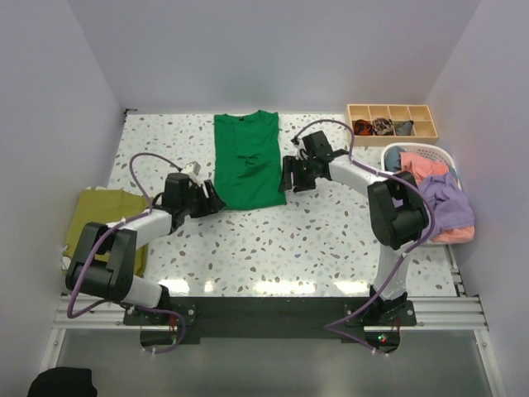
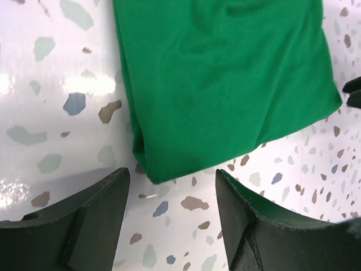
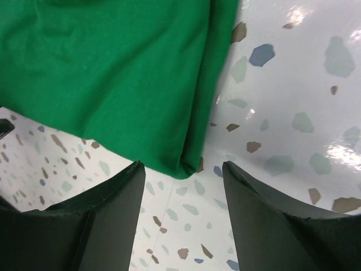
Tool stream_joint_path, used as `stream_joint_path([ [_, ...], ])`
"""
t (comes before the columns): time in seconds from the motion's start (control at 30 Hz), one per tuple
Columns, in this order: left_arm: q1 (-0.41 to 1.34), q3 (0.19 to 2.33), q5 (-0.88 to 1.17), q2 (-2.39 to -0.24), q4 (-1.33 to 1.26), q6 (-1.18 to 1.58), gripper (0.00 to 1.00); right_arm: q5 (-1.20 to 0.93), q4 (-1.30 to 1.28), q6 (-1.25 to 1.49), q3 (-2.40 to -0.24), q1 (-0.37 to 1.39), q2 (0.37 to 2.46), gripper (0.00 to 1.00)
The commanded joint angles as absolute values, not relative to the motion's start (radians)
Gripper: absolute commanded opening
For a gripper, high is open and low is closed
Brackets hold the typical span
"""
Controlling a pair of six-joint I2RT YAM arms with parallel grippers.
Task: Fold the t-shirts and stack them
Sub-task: Grab one side of the 2/3 rectangular tshirt with both arms
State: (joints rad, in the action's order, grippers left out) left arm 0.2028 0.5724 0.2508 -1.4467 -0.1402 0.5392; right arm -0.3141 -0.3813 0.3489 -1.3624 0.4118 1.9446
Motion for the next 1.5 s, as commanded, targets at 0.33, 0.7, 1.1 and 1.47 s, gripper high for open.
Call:
stream_joint_path([
  [0.33, 0.190, 0.575, 0.290, -1.552, -0.373, 0.551, 0.67, -0.468, -0.216, 0.459, -1.284, 0.411, 1.985, 0.62],
  [0.7, 0.190, 0.560, 0.310, -1.638, -0.425, 0.540, 0.61, -0.521, -0.157, 0.500, -1.267, 0.411, 2.043, 0.61],
  [1.1, 0.190, 0.531, 0.321, -1.582, -0.318, 0.508, 0.00, -0.497, -0.110, 0.525, -1.114, 0.411, 1.959, 0.00],
  [1.47, 0.218, 0.388, 0.338, -1.333, -0.089, 0.557, 0.00, -0.462, -0.175, 0.531, -0.812, 0.414, 1.662, 0.20],
])
